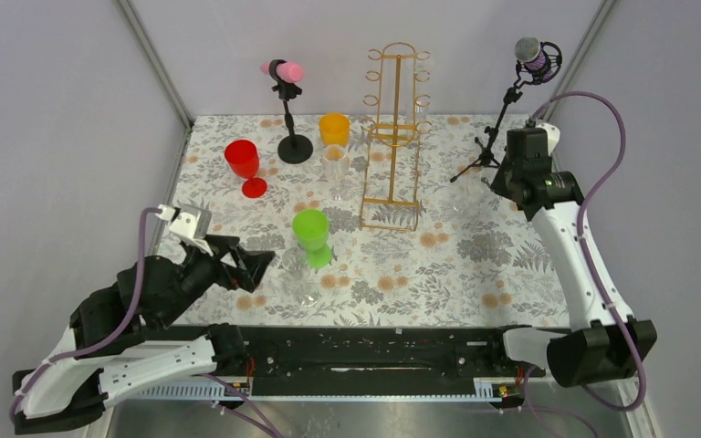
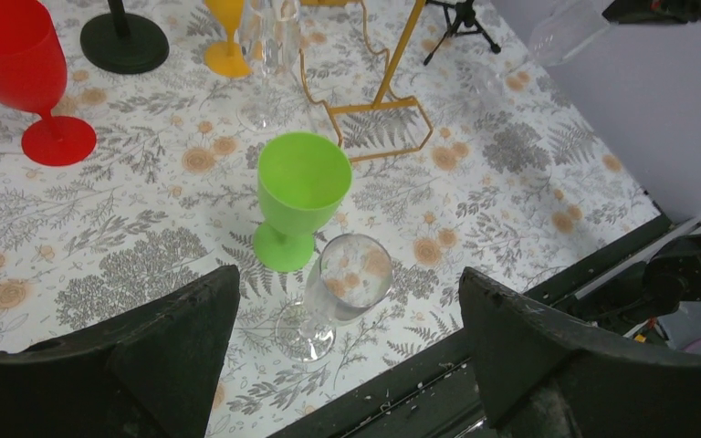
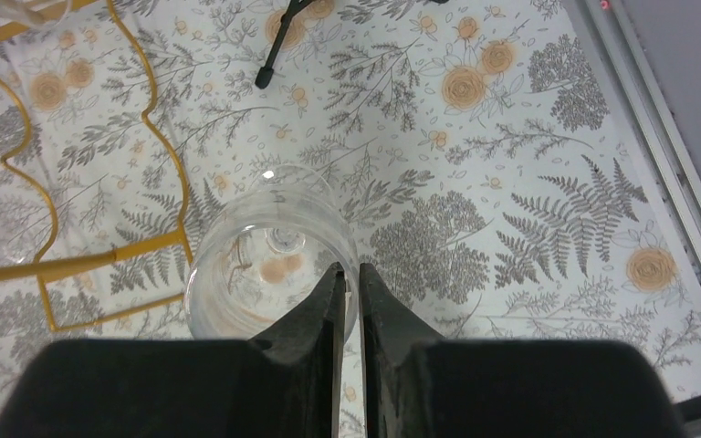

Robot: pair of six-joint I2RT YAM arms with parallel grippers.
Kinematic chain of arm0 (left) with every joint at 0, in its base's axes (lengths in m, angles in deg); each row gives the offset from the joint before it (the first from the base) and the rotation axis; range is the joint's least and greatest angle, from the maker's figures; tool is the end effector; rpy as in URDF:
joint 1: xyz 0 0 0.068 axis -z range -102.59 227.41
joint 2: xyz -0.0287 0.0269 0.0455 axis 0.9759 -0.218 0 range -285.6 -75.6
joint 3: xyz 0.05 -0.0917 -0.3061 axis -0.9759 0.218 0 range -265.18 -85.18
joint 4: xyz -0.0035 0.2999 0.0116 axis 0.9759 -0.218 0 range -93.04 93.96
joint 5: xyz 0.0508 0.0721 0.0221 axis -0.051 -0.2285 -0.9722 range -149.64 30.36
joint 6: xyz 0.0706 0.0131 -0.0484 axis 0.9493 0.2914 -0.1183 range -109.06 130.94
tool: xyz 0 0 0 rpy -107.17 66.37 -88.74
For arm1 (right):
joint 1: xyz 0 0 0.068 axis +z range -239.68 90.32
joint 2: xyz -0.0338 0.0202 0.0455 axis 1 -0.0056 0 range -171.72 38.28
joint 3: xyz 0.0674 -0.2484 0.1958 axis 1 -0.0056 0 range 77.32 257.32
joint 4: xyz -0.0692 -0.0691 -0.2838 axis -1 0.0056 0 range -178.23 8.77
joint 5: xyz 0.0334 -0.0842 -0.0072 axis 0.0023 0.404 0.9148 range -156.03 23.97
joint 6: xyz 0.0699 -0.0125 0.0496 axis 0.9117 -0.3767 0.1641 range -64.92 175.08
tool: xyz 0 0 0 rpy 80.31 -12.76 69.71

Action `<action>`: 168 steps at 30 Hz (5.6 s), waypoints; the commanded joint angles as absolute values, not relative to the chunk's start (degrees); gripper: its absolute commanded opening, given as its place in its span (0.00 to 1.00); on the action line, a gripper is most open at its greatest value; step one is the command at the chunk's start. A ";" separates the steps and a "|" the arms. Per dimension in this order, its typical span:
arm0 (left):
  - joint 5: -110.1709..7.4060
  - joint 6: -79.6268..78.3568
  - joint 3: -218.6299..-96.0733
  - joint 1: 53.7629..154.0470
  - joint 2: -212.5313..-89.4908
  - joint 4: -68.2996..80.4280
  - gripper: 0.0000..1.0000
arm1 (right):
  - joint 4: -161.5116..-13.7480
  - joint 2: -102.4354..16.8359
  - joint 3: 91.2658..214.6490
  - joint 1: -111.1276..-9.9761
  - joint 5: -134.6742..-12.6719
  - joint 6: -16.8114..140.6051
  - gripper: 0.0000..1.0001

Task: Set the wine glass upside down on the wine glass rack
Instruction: Pick up the wine glass at the center of the board, then place the wine glass at the center of the board, then pick up the wine glass at the center of the board.

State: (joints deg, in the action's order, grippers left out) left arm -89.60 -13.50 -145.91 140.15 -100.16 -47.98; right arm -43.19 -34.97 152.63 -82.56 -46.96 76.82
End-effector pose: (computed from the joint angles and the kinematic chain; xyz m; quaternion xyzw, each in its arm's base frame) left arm 0.0629 -0.0385 0.4240 0.1053 0.7789 -0.2527 0.5643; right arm 0.3203 0.0149 0.3866 0.1806 0.8886 -0.0491 0.4189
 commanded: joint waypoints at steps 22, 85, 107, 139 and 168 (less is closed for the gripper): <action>-81.54 -13.23 -155.94 139.90 -115.16 -46.74 0.90 | -13.41 -31.48 156.18 -44.27 -35.47 88.53 0.00; -74.17 -8.81 -163.03 139.90 -131.56 -37.94 0.93 | -28.09 -14.01 151.91 -34.12 -28.63 96.60 0.50; -65.56 -14.23 -172.29 143.00 -162.34 -35.34 0.79 | -37.40 0.91 129.43 -60.76 -48.84 98.38 0.51; -71.38 -9.42 -181.09 141.92 -175.50 -44.85 0.36 | -38.06 3.22 124.84 -60.85 -50.30 97.11 0.51; -73.31 -5.03 -183.40 142.62 -177.92 -50.13 0.00 | -38.22 2.22 126.13 -60.85 -49.53 95.32 0.52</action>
State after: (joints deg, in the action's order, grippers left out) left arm -72.13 -5.59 -181.21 142.38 -177.91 -49.14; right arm -36.28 2.21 124.46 -60.55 -50.50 96.10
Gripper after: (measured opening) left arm 0.052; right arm 0.514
